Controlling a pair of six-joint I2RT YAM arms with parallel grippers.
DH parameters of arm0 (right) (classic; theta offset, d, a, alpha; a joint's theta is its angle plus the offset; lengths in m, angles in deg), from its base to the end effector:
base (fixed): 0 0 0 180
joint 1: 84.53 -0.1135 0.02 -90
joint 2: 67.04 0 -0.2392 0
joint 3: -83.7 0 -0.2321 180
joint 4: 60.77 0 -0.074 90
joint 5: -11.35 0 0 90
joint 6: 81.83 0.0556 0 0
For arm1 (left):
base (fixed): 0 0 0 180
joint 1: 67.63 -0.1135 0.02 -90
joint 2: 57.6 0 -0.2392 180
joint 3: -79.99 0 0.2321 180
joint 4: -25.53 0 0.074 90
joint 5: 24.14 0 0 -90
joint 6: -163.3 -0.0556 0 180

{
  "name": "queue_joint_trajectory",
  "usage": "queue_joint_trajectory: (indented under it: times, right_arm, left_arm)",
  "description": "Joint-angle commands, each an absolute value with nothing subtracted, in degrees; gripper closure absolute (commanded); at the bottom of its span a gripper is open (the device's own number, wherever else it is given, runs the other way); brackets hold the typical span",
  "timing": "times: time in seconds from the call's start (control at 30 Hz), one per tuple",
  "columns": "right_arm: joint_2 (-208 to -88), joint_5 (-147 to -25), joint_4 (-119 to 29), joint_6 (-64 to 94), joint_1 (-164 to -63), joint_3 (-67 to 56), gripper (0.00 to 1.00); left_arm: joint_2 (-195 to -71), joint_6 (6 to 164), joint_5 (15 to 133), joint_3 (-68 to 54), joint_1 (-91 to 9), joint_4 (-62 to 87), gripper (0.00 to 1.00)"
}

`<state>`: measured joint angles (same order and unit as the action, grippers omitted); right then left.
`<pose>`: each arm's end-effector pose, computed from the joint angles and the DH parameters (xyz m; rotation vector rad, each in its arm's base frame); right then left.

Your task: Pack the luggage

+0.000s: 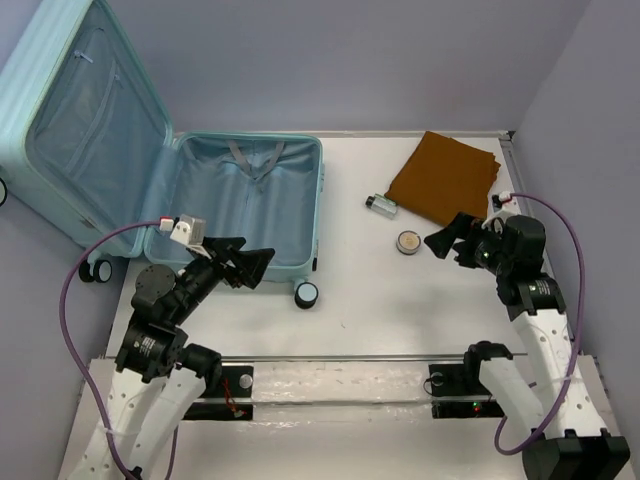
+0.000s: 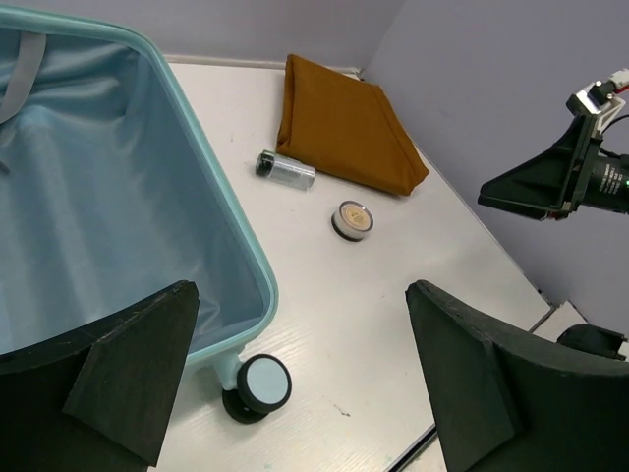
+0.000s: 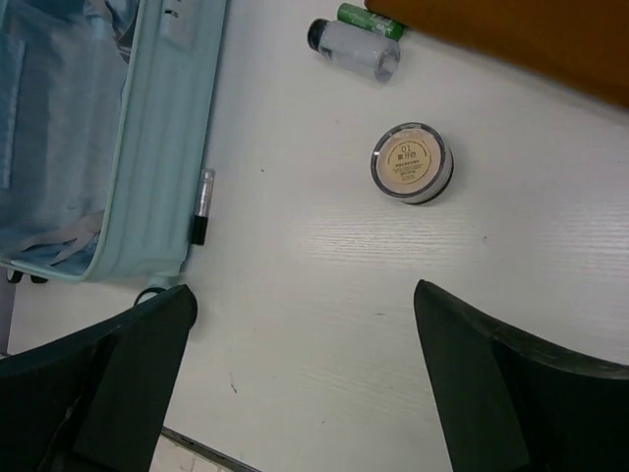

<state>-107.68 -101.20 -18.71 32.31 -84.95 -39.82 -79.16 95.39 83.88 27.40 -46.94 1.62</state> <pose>0.1741 0.0226 0.2773 0.1716 2.0481 0.6673 0.1084 -0.0593 0.3368 0.2484 1.4872 -0.8322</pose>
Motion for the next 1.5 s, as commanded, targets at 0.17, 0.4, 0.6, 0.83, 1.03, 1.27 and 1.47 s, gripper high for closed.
queue_joint_trajectory:
  times: [0.17,0.4,0.6,0.83,1.03,1.27,1.47]
  right_arm:
    - [-117.74,-82.63,-21.17,32.43,-99.37,-39.57,0.00]
    - [-127.76,-67.94,-21.88,31.64,-103.43,-37.90,0.00]
    - [-139.17,-63.01,-23.81,32.16,-108.61,-36.06,0.00]
    - [-148.33,-62.58,-27.24,31.72,-109.23,-31.32,0.00]
    - [-160.45,-57.83,-27.06,31.20,-109.23,-24.02,0.03]
    - [-169.52,-54.14,-26.71,30.32,-109.23,-18.30,0.24]
    - [-164.52,-53.70,-27.41,30.67,-110.63,-19.35,0.65]
  left_arm:
    - [-79.14,95.01,86.34,28.27,-47.06,3.87,0.01]
    - [-79.05,95.63,85.55,28.71,-47.15,4.05,0.01]
    - [-79.49,95.80,85.90,28.71,-47.59,4.13,0.01]
    - [-79.05,95.80,86.17,28.80,-48.11,4.40,0.01]
    - [-78.52,95.63,85.90,28.80,-48.29,4.31,0.01]
    - [-78.26,95.37,86.34,28.71,-48.91,4.31,0.01]
    - [-78.08,95.28,86.78,28.71,-49.08,4.40,0.01]
